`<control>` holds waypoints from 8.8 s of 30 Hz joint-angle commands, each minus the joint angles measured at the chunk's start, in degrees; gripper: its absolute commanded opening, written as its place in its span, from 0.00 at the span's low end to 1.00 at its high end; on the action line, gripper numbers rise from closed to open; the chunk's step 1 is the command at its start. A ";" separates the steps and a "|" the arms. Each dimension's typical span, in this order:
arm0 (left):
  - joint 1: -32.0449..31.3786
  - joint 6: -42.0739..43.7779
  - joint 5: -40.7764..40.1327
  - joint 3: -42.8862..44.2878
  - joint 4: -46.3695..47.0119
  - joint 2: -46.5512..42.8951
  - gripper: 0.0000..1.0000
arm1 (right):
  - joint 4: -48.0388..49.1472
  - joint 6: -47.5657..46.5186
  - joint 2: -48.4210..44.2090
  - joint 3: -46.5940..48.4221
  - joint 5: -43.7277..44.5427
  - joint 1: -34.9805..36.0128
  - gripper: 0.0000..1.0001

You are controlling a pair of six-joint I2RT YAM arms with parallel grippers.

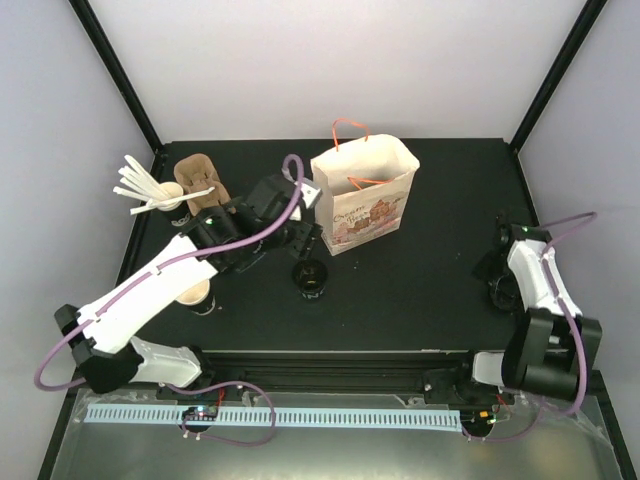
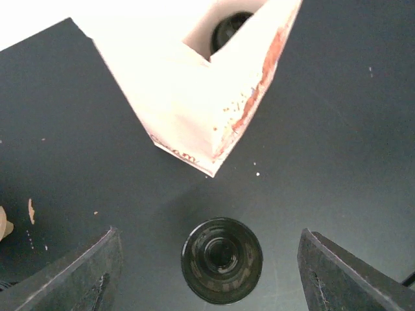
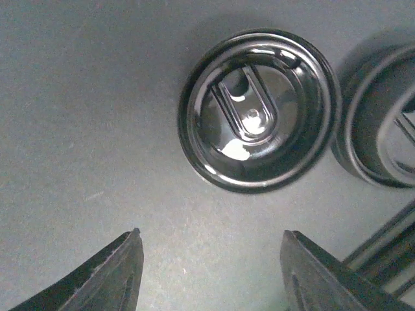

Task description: Pack the takeout coffee

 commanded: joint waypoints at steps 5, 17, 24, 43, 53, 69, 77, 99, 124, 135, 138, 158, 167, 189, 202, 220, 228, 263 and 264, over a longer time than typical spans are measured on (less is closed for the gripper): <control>6.49 0.78 6.68 -2.06 4.69 -3.16 0.77 | 6.81 -0.26 12.33 5.22 2.41 -0.25 0.50; 11.16 1.30 9.56 -2.68 5.52 -3.02 0.78 | 9.26 -2.70 23.96 7.71 4.17 -0.95 0.41; 12.73 0.78 11.59 -2.65 6.65 -1.59 0.77 | 9.16 -3.27 27.01 8.67 4.13 -1.98 0.41; 15.11 1.49 13.46 -1.28 6.92 1.07 0.78 | 18.51 -7.57 11.98 1.74 -45.42 -1.35 0.18; 15.86 1.39 17.63 -0.29 7.93 2.96 0.77 | 44.50 9.00 5.98 -1.44 -66.93 13.50 0.05; 24.56 -10.53 57.59 -6.46 25.75 2.29 0.78 | 60.79 20.53 -2.05 0.08 -76.24 23.48 0.14; 27.83 -29.89 69.47 -13.88 44.13 1.24 0.86 | 69.94 29.66 -4.74 7.76 -74.04 27.97 0.16; 27.56 -56.29 71.46 -27.00 74.04 -9.38 0.99 | 92.97 46.68 0.16 12.08 -63.99 40.08 0.15; 27.91 -69.17 70.64 -31.42 86.49 -12.32 0.94 | 85.78 41.39 0.14 13.45 -58.14 46.63 0.14; 27.91 -70.50 70.76 -32.16 87.87 -11.95 0.94 | 87.16 41.99 1.20 13.55 -59.09 46.66 0.14; 27.91 -70.29 70.91 -32.25 87.21 -11.79 0.95 | 88.04 42.56 1.64 13.49 -59.53 46.66 0.14; 27.91 -70.68 71.15 -32.10 87.44 -10.46 0.93 | 90.24 44.10 2.64 13.75 -61.46 46.94 0.14; 28.04 -70.97 71.31 -32.02 87.74 -9.85 0.73 | 91.94 45.09 3.39 13.75 -62.06 47.06 0.14; 30.08 -9.51 54.22 -24.44 15.31 -16.34 0.70 | 49.77 15.81 -8.48 16.02 -44.82 36.94 0.82; 9.88 -0.21 17.32 -12.98 -5.39 4.61 0.71 | 50.09 14.55 -9.72 14.00 -46.90 33.04 0.83; 7.25 2.59 14.04 -9.64 -5.45 13.05 0.73 | 51.31 14.88 -11.49 11.13 -48.25 29.72 0.83; 7.25 3.39 16.12 -9.69 -3.46 14.15 0.74 | 46.16 12.12 -13.15 9.26 -48.00 29.44 0.84; 5.59 5.33 12.83 -8.95 -4.15 20.64 0.76 | 41.73 -5.61 -1.84 -10.94 -54.29 32.53 0.72; 5.58 5.38 12.74 -9.09 -4.01 20.73 0.76 | 44.05 -5.15 0.16 -10.99 -56.32 33.27 0.70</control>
